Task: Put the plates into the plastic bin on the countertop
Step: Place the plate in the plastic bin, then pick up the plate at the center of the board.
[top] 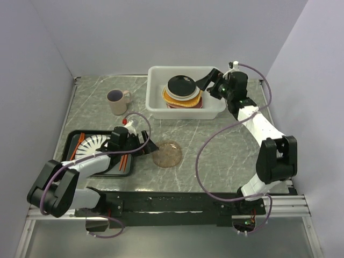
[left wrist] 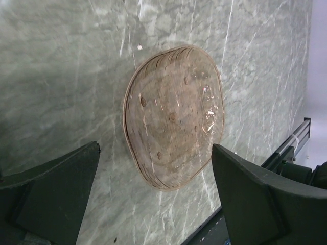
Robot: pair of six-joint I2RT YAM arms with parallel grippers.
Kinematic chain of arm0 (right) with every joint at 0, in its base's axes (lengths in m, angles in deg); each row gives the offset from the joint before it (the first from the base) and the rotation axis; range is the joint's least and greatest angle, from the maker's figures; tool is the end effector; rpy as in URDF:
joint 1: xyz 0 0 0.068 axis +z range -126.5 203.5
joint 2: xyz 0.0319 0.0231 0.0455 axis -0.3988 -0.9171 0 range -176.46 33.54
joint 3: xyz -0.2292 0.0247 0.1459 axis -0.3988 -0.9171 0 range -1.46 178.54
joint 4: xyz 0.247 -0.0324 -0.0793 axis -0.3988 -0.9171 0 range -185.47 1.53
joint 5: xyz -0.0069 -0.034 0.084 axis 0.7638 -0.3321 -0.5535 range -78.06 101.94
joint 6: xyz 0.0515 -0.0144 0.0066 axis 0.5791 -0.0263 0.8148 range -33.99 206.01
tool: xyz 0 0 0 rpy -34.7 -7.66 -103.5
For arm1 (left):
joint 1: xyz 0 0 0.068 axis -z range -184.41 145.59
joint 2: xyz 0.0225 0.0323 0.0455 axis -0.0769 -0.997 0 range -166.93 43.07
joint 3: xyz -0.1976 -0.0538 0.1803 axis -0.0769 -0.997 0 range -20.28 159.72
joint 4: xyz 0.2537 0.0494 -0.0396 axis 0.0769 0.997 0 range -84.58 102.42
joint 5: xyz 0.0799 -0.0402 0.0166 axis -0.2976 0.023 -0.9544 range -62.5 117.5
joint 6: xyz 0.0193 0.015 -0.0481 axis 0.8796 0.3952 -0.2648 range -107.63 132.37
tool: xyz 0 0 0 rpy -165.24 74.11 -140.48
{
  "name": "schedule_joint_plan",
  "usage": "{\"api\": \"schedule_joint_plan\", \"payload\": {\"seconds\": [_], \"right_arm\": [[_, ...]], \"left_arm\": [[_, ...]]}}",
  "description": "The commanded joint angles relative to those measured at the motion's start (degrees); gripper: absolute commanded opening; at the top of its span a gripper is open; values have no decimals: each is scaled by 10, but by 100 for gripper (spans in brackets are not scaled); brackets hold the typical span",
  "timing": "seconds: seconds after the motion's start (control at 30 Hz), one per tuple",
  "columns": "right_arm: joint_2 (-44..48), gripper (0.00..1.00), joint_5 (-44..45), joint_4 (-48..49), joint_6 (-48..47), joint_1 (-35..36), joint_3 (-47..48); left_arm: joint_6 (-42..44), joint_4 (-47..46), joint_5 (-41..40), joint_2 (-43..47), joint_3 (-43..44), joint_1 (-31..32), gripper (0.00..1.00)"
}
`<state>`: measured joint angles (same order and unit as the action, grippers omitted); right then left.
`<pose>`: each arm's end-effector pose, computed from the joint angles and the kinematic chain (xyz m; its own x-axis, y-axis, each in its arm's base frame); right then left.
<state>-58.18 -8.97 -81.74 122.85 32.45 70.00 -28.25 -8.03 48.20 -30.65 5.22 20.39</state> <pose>0.3762 0.0721 0.3238 -0.4776 0.4918 -0.7281 -0.2520 0.7172 0.6497 0.2145 -0.1131 0.1630 -0.8200 -0.2919 -0.4923 0.1609 0.7079 -0.6877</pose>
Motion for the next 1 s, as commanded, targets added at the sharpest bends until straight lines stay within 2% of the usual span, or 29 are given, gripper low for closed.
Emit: {"api": "schedule_joint_plan", "payload": {"seconds": [0.0, 0.4, 0.5, 0.53, 0.63, 0.97], "right_arm": [[76, 95, -20, 42, 4, -1, -54], [215, 95, -26, 45, 10, 1, -183], [242, 95, -25, 44, 11, 2, -207], [247, 95, -26, 44, 10, 3, -214], [261, 96, -23, 39, 5, 3, -230], [262, 96, -29, 37, -1, 2, -240]], "left_arm": [[-19, -65, 15, -27, -3, 9, 94], [-49, -117, 16, -143, 14, 32, 54], [-53, -123, 15, -170, 17, 34, 38], [-53, -124, 18, -178, 17, 34, 22], [-56, -127, 21, -178, 17, 34, 1], [-47, -76, -15, -109, 19, 34, 1]]}}
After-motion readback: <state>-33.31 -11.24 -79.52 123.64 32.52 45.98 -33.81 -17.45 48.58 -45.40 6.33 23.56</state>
